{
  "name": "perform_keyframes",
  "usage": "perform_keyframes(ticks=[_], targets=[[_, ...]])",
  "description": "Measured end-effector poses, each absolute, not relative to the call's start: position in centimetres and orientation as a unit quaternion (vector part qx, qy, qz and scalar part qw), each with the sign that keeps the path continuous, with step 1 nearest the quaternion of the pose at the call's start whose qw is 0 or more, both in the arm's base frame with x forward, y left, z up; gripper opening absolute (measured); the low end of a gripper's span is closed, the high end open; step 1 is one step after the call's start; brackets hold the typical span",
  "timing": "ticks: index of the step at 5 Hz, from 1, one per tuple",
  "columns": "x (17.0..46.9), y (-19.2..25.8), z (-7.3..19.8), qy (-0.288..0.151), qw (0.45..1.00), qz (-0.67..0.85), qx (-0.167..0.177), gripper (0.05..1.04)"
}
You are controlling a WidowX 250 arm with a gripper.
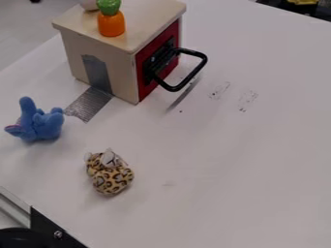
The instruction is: Open the drawer a little bit
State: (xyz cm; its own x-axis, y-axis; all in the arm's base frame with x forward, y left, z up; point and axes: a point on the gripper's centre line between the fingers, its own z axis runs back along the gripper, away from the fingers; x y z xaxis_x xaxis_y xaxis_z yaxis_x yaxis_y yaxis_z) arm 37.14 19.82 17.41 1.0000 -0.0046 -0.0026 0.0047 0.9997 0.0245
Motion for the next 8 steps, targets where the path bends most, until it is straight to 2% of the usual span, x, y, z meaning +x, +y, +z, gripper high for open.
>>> perform_keyframes(ticks=[1,2,3,5,6,7,8], targets=[[37.2,19.8,15.8,0.020,1.000,-0.001,0.002,0.999],[37.1,16.5,13.3,0.047,0.998,-0.033,-0.010,0.999],[38.0,11.0,14.1,0.033,0.995,-0.093,0.000,0.999],[38.1,3.1,14.0,0.026,0.985,-0.168,0.027,0.999],[37.9,2.5,12.6,0.033,0.985,-0.168,0.037,0.999],[37.7,2.4,9.1,0.056,0.987,-0.145,0.031,0.999],[37.5,2.1,6.1,0.057,0.990,-0.128,0.001,0.999]])
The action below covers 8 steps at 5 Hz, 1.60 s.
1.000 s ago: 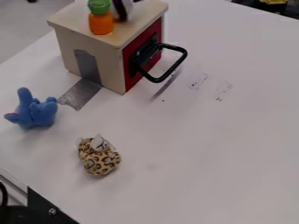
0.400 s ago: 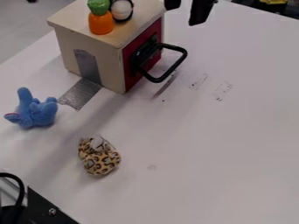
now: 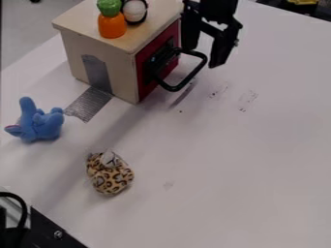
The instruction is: Open the drawer a little bit
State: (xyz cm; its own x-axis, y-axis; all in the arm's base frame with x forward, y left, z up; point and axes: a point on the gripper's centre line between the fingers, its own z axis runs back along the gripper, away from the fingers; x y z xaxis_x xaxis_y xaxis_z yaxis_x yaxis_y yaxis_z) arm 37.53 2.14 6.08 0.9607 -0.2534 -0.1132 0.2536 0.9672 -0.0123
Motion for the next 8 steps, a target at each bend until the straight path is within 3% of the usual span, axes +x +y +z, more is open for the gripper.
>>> perform_keyframes(ticks=[1,2,3,4,6,7,8], targets=[[36.9,1.9,3.9,0.047,0.994,-0.095,-0.021,0.999],[36.4,2.1,3.1,0.034,0.996,-0.076,-0.018,0.998],[35.1,2.6,0.5,0.053,0.997,-0.061,-0.011,0.999],[34.8,2.7,0.9,0.049,0.998,-0.050,0.008,0.952],[34.3,2.0,1.3,0.030,0.997,-0.067,-0.011,0.386],[33.7,0.8,1.6,0.032,0.996,-0.083,-0.016,0.177],[33.5,0.0,1.6,0.027,0.995,-0.089,-0.032,0.131]])
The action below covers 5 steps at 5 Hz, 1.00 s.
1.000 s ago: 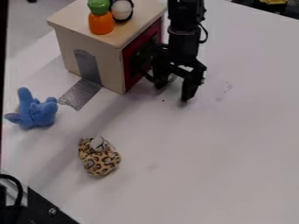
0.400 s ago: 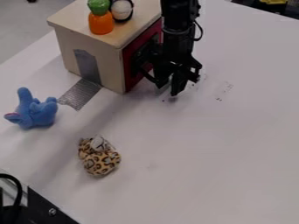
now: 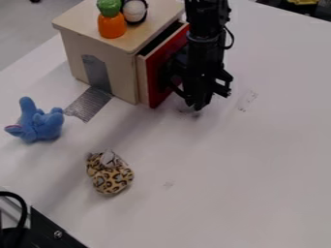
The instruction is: Open the drawer a little bit
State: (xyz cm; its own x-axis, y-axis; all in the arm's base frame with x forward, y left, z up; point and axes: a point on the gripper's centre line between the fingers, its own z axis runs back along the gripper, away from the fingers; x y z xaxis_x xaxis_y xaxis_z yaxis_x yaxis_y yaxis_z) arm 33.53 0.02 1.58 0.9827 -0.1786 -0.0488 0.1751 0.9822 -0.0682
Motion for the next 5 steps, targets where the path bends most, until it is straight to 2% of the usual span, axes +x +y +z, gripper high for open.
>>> perform_keyframes(ticks=[4,5], targets=[[33.26,0.26,1.47,0.025,0.994,-0.108,-0.023,0.124],[33.15,0.33,1.52,0.024,0.993,-0.116,-0.019,0.158]])
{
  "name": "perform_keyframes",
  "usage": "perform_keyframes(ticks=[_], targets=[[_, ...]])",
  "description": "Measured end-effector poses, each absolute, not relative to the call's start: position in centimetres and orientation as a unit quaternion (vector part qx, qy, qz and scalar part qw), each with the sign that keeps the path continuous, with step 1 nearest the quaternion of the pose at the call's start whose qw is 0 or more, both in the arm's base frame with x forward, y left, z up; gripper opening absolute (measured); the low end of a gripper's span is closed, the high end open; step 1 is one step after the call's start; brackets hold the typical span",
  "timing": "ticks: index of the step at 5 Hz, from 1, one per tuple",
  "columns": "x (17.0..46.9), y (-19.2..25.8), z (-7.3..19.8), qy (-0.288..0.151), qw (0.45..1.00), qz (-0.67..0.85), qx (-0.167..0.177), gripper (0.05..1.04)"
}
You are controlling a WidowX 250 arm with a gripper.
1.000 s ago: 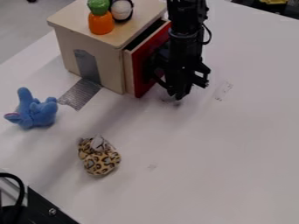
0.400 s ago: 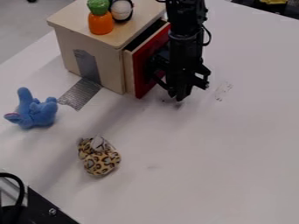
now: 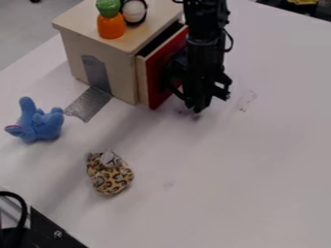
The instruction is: Open the drawer a little bit
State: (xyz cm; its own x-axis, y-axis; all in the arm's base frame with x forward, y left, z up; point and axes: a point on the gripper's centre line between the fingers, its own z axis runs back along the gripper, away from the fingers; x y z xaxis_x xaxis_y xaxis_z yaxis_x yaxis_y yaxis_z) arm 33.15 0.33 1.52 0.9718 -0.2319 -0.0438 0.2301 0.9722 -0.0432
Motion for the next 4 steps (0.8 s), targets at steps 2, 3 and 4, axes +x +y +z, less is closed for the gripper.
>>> perform_keyframes(ticks=[2,3,4], targets=[[32.7,-0.4,3.7,0.016,0.988,-0.154,-0.004,0.701],[32.4,-0.6,5.8,0.006,0.988,-0.152,-0.003,0.969],[32.7,-1.0,8.4,0.006,0.990,-0.140,-0.012,1.000]])
